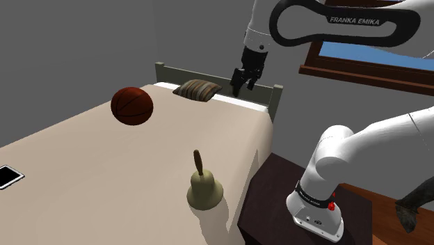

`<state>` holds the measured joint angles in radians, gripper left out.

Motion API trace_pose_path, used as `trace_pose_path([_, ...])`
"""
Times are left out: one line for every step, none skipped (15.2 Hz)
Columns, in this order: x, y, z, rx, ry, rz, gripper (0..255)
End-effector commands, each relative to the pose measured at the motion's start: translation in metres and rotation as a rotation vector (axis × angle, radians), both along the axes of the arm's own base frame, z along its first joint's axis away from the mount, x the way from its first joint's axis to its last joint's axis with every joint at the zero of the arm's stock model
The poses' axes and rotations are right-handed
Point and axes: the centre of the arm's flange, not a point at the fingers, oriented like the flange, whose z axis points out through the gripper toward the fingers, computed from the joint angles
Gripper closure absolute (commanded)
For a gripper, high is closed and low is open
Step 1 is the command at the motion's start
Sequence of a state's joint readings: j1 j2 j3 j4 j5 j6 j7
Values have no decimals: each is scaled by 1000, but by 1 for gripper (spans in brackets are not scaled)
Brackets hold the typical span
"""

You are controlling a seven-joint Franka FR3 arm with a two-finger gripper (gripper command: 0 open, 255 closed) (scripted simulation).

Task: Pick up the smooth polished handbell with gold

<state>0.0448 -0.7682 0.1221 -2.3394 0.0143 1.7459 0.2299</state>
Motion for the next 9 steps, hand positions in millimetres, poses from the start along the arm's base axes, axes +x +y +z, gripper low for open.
trace_pose_path([6, 21, -13, -4, 11, -14, 0])
trace_pose_path([8, 33, -19, -7, 16, -20, 0])
trace_pose_path([10, 45, -26, -9, 22, -26, 0])
trace_pose_path([12, 56, -33, -12, 27, -32, 0])
trace_pose_path([14, 68, -40, -14, 33, -38, 0])
trace_pose_path([16, 80, -47, -17, 38, -44, 0])
trace_pose_path([19, 91, -54, -19, 44, -51, 0])
trace_pose_path([21, 103, -61, -22, 49, -57, 0])
trace_pose_path([23, 114, -68, -24, 55, -63, 0])
